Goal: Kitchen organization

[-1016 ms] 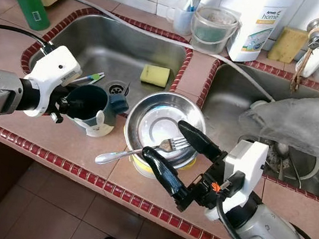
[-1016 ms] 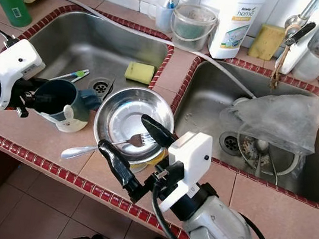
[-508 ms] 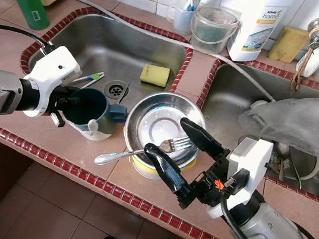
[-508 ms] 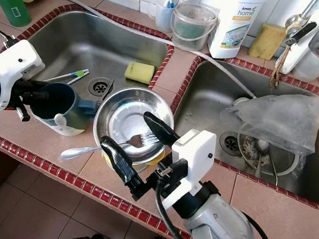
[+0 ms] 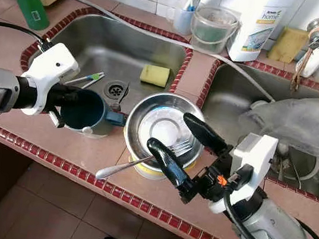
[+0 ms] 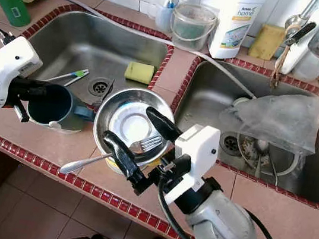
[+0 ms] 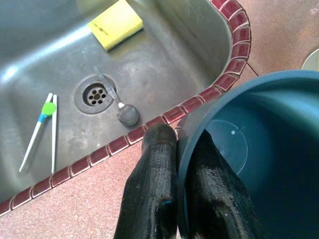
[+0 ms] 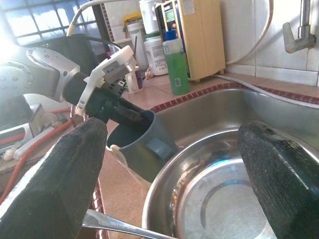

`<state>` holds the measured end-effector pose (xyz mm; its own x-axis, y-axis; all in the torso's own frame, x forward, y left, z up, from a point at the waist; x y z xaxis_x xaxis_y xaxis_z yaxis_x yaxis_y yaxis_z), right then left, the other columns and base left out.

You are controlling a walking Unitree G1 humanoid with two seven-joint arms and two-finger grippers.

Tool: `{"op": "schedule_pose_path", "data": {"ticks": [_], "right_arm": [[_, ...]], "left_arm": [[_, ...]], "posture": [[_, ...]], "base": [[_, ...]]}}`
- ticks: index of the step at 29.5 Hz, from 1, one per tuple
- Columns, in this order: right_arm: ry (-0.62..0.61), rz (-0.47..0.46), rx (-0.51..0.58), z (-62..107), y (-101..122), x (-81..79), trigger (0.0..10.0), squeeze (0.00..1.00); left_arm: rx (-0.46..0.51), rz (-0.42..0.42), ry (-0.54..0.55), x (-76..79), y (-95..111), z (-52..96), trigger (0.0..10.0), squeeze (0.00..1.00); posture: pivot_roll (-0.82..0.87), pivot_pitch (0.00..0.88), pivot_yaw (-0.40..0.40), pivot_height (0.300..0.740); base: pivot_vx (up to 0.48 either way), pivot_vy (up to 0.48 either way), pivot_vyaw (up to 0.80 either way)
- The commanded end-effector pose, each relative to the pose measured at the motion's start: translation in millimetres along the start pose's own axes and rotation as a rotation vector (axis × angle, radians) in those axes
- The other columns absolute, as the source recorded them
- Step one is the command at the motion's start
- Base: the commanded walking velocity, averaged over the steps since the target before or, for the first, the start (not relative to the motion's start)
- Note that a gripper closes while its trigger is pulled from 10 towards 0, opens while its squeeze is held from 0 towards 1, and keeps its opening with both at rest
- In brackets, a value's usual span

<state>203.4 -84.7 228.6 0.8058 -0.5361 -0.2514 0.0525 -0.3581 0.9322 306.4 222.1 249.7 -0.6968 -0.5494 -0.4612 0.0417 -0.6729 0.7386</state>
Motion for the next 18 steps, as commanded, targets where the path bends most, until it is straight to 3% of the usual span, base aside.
{"op": "schedule_pose_path", "data": {"ticks": [1, 7, 8, 10, 18], "right_arm": [[0.021, -0.007, 0.002, 0.9, 1, -2.8, 10.0, 0.00], [0.019, -0.006, 0.006, 0.6, 2, -2.4, 10.0, 0.00], [0.017, -0.006, 0.007, 0.4, 2, -2.1, 10.0, 0.00], [0.017, -0.006, 0.008, 0.2, 2, -1.9, 10.0, 0.00], [-0.015, -0.012, 0.049, -3.9, 7, 3.9, 10.0, 0.00]], "left_arm": [[-0.015, -0.007, 0.030, -2.8, -3, 4.5, 0.0, 0.00], [0.007, 0.001, 0.092, -13.1, 2, 7.2, 0.0, 0.00], [0.016, 0.005, 0.118, -17.8, 4, 8.4, 10.0, 0.00], [0.016, 0.011, 0.135, -20.6, 5, 8.9, 10.0, 0.00], [0.088, 0.062, 0.370, -53.1, 14, 13.1, 10.0, 0.00]], "posture": [[-0.02, 0.215, 0.004, 0.740], [-0.02, 0.213, 0.002, 0.740], [-0.01, 0.214, 0.002, 0.740], [-0.01, 0.214, 0.003, 0.740], [-0.01, 0.213, 0.001, 0.740]], "base": [[0.000, 0.000, 0.00], [0.000, 0.000, 0.00], [0.000, 0.000, 0.00], [0.000, 0.000, 0.00], [0.000, 0.000, 0.00]]}}
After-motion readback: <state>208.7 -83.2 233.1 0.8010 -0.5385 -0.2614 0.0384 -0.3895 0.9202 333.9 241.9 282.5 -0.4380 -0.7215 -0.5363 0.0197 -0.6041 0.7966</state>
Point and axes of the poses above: a point about 5 cm out from each wrist's last joint towards the gripper, its own z axis pointing back from the gripper into the wrist, its own y axis along the axis of the wrist's last joint, x = y × z, the point moved 1 cm from there along -z, pointing out of the wrist towards the gripper, and after that the axes turned 13 degrees about -z, right-handed, at the moved point
